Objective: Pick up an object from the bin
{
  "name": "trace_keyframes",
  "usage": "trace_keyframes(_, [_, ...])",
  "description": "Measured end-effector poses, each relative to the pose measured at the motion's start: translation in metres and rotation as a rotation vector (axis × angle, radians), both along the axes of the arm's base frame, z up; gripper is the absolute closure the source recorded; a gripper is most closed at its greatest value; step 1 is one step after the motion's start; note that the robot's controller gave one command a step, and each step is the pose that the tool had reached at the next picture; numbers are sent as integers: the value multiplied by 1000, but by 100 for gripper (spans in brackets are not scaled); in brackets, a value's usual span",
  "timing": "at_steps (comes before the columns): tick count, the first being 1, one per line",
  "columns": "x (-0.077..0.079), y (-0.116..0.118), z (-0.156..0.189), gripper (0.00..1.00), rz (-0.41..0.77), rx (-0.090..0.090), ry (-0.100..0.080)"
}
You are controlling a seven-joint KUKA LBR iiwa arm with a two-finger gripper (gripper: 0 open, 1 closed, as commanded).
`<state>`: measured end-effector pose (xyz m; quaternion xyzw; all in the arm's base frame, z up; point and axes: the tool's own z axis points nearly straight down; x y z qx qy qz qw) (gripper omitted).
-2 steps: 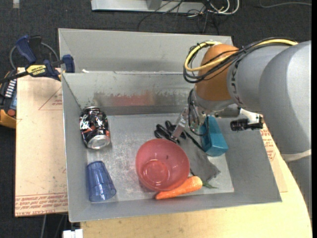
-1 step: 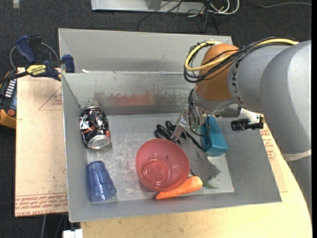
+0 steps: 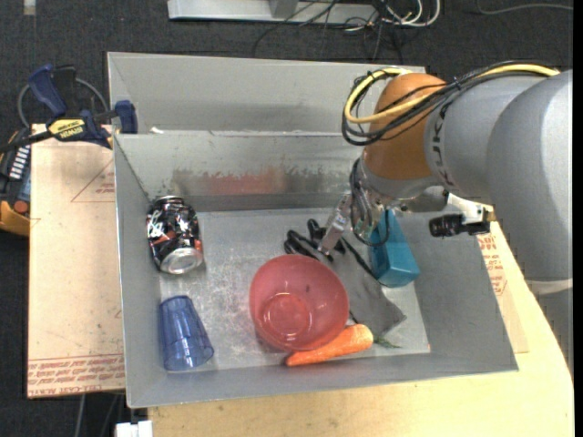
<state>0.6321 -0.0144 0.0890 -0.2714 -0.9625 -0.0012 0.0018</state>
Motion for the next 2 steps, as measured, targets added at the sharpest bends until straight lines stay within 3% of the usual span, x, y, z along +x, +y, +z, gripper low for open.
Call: trace_keyframes(2, [1,0,42,100,1,0,-2])
